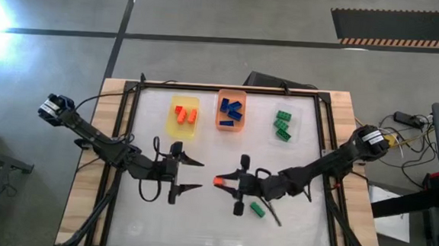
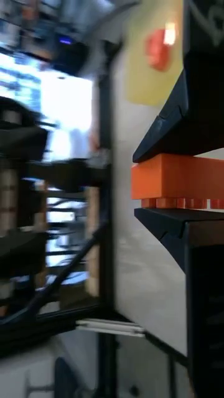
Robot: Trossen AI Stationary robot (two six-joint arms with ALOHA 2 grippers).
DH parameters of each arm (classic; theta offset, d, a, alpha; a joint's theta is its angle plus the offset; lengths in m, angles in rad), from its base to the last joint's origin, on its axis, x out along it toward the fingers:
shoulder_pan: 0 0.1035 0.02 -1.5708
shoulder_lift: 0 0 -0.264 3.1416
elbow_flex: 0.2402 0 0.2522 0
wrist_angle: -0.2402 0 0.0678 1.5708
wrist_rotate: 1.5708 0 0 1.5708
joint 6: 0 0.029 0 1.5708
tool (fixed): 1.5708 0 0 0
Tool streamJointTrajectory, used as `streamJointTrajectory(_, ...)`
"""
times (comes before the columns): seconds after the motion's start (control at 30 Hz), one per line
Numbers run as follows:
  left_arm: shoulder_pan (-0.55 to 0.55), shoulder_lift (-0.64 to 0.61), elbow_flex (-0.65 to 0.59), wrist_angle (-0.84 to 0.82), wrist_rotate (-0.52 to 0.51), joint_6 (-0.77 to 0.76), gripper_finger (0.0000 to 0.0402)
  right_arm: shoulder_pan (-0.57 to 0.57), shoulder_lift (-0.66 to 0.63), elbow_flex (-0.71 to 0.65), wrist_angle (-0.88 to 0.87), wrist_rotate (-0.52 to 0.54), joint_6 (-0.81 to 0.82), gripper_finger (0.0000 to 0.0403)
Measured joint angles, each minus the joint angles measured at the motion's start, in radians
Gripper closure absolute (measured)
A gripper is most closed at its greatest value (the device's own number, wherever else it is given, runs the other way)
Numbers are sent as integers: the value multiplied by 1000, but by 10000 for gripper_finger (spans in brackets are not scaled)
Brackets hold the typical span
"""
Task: Sort & place blocks by color
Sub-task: Put the orange game piece into the yellow bin
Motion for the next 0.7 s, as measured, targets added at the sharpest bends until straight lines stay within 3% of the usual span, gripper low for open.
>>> streamJointTrajectory(0.27,5,90,0,121,-2,0,114,0,0,-44,254,-9,-189,310)
streamJointTrajectory(0.7,39,290,0,430,43,56,114,0,0,11,270,-38,-299,310)
